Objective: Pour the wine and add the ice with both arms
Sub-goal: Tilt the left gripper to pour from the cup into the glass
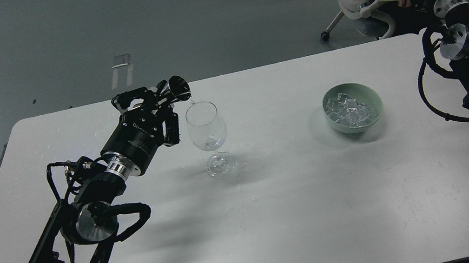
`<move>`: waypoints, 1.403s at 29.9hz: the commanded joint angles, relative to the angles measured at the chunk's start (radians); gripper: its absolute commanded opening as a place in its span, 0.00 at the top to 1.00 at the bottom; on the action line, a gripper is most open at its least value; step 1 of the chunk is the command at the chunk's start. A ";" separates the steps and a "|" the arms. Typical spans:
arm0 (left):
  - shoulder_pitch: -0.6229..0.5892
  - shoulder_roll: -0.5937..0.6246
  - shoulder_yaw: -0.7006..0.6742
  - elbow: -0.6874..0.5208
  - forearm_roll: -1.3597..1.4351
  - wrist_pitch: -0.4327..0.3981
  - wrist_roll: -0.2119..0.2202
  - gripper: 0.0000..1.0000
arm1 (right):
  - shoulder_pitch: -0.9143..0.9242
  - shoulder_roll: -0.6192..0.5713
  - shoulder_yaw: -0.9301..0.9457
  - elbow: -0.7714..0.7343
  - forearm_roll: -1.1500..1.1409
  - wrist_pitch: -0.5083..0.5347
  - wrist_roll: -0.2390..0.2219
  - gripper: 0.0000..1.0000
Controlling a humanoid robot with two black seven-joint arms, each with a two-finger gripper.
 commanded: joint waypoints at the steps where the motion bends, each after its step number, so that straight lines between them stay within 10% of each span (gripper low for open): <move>1: -0.001 0.003 0.000 -0.001 0.023 -0.002 -0.002 0.78 | 0.000 0.000 0.000 0.000 0.000 0.000 0.000 0.00; 42: -0.052 0.059 -0.001 -0.003 0.245 -0.054 -0.030 0.78 | 0.000 -0.006 0.002 0.001 0.000 0.000 0.000 0.00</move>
